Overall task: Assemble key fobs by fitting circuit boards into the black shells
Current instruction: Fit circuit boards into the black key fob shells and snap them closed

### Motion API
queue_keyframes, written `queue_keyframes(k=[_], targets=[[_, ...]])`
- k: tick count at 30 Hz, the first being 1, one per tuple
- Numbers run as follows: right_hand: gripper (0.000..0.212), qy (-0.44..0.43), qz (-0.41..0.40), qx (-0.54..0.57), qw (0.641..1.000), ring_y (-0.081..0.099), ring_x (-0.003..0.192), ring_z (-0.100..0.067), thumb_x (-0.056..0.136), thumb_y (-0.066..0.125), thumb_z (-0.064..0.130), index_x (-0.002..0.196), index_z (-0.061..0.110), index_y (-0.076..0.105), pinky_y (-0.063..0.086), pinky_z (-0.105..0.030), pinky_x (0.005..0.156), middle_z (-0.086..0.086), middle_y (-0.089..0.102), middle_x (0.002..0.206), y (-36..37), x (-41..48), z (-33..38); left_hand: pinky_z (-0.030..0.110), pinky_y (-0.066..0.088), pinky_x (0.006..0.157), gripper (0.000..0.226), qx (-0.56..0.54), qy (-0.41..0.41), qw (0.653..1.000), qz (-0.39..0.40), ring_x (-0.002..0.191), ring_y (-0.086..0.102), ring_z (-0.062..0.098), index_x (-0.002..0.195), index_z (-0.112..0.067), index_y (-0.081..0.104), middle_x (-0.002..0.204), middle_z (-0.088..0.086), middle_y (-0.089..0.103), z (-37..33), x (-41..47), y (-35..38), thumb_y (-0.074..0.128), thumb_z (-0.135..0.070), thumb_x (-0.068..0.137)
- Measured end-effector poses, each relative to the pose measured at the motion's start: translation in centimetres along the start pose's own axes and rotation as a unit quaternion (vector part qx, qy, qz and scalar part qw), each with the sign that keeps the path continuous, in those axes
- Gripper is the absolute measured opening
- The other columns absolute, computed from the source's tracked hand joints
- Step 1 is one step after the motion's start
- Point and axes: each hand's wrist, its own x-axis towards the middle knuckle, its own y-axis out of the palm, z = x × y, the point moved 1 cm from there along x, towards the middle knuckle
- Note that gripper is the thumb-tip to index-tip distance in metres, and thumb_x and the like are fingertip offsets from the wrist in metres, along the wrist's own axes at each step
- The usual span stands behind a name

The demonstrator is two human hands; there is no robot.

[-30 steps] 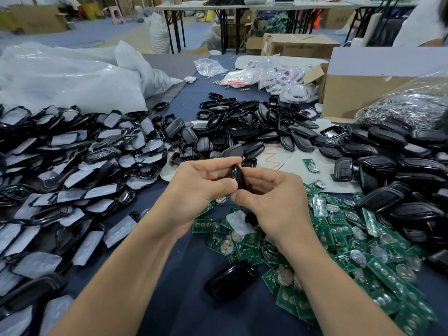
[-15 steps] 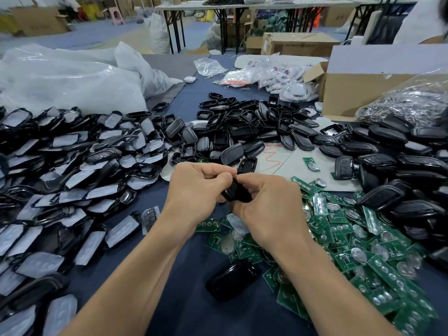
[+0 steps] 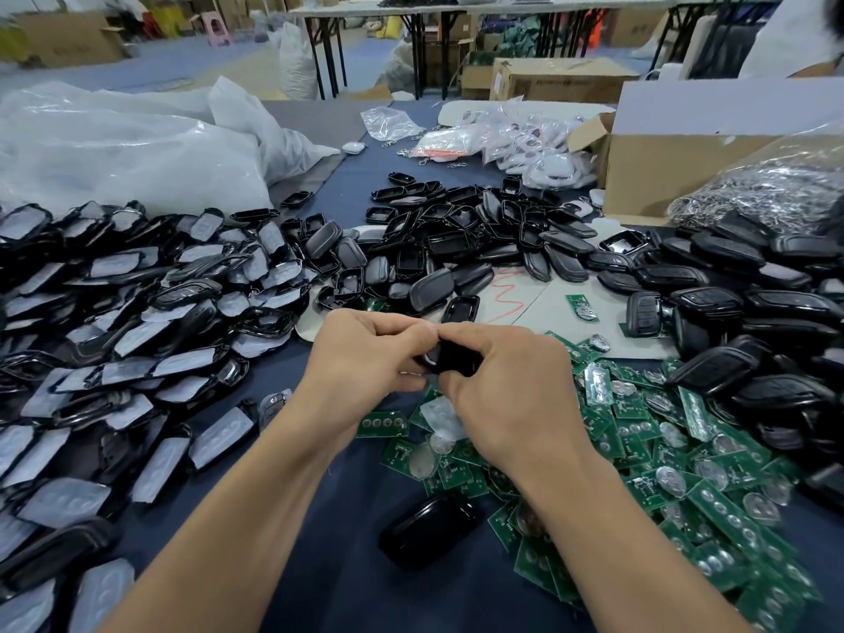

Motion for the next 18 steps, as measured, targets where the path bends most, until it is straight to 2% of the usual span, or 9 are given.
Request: queue_keyframes(k=[1, 3, 6, 7, 9, 11, 13, 18], targets=[[0.072, -0.001, -0.005, -0.001, 1.000, 0.070, 0.082, -0.011, 0.074, 0.073, 0.013, 0.127, 0.057, 0.050, 0.060, -0.035, 0.076, 0.015, 0.078, 0.091, 0.0, 0.0, 0.0, 0.026, 0.062, 0.061, 0.023, -0.006, 0.003, 1.000, -0.002, 0.073, 0.078, 0.024, 0.079, -0.021, 0.085, 0.081, 0.011, 0.080, -0.1, 0.0, 0.0, 0.073, -0.008, 0.094], [0.060, 0.014, -0.009, 0.014, 1.000, 0.069, 0.077, -0.007, 0.074, 0.075, 0.013, 0.119, 0.052, 0.065, 0.060, -0.032, 0.073, 0.017, 0.077, 0.089, 0.0, 0.1, -0.2, 0.023, 0.060, 0.060, 0.030, -0.017, 0.016, 1.000, -0.014, 0.069, 0.077, 0.021, 0.076, -0.025, 0.085, 0.078, 0.010, 0.079, -0.2, 0.1, 0.0, 0.072, -0.004, 0.093], [0.035, 0.053, -0.026, 0.117, 0.991, 0.068, 0.072, 0.006, 0.074, 0.082, 0.016, 0.091, 0.046, 0.079, 0.051, -0.010, 0.064, 0.030, 0.073, 0.077, -0.3, 0.7, -0.7, 0.028, 0.063, 0.064, 0.036, -0.025, 0.046, 0.998, -0.018, 0.073, 0.078, 0.023, 0.075, -0.029, 0.085, 0.080, 0.009, 0.080, -0.3, 0.3, 0.0, 0.072, -0.001, 0.092], [0.031, 0.067, -0.028, 0.149, 0.986, 0.069, 0.074, 0.008, 0.075, 0.083, 0.017, 0.083, 0.046, 0.079, 0.050, -0.007, 0.063, 0.032, 0.072, 0.076, -0.6, 0.9, -0.8, 0.029, 0.064, 0.065, 0.036, -0.030, 0.056, 0.998, -0.013, 0.075, 0.079, 0.025, 0.076, -0.029, 0.085, 0.081, 0.009, 0.080, -0.3, 0.2, 0.0, 0.072, 0.000, 0.091], [0.026, 0.083, -0.018, 0.194, 0.977, 0.072, 0.075, 0.003, 0.078, 0.082, 0.017, 0.082, 0.042, 0.079, 0.054, -0.012, 0.066, 0.026, 0.074, 0.075, -0.9, 1.2, -1.2, 0.030, 0.064, 0.067, 0.030, -0.049, 0.073, 0.996, -0.003, 0.079, 0.079, 0.027, 0.080, -0.026, 0.085, 0.083, 0.010, 0.080, -0.4, 0.2, -0.1, 0.074, 0.001, 0.088], [0.023, 0.096, -0.015, 0.226, 0.969, 0.075, 0.077, -0.004, 0.079, 0.083, 0.013, 0.084, 0.036, 0.082, 0.061, -0.026, 0.073, 0.017, 0.077, 0.077, -1.0, 1.3, -1.5, 0.029, 0.064, 0.069, 0.019, -0.065, 0.090, 0.994, 0.011, 0.082, 0.079, 0.027, 0.084, -0.022, 0.085, 0.085, 0.011, 0.081, -0.5, 0.2, -0.1, 0.077, -0.005, 0.084], [0.023, 0.106, -0.026, 0.250, 0.962, 0.076, 0.078, -0.009, 0.076, 0.085, 0.010, 0.084, 0.032, 0.082, 0.063, -0.034, 0.076, 0.012, 0.079, 0.078, -1.1, 1.3, -1.7, 0.028, 0.064, 0.070, 0.017, -0.065, 0.108, 0.992, 0.026, 0.083, 0.080, 0.026, 0.087, -0.022, 0.085, 0.086, 0.010, 0.081, -0.4, 0.2, -0.1, 0.078, -0.008, 0.081], [0.032, 0.100, -0.055, 0.260, 0.959, 0.076, 0.076, -0.008, 0.073, 0.084, 0.010, 0.081, 0.042, 0.081, 0.063, -0.033, 0.073, 0.014, 0.078, 0.076, -1.0, 1.2, -1.8, 0.025, 0.061, 0.075, 0.027, -0.015, 0.115, 0.992, 0.043, 0.088, 0.079, 0.020, 0.098, -0.021, 0.084, 0.091, 0.006, 0.081, 0.1, 0.4, 0.1, 0.077, 0.002, 0.087]])
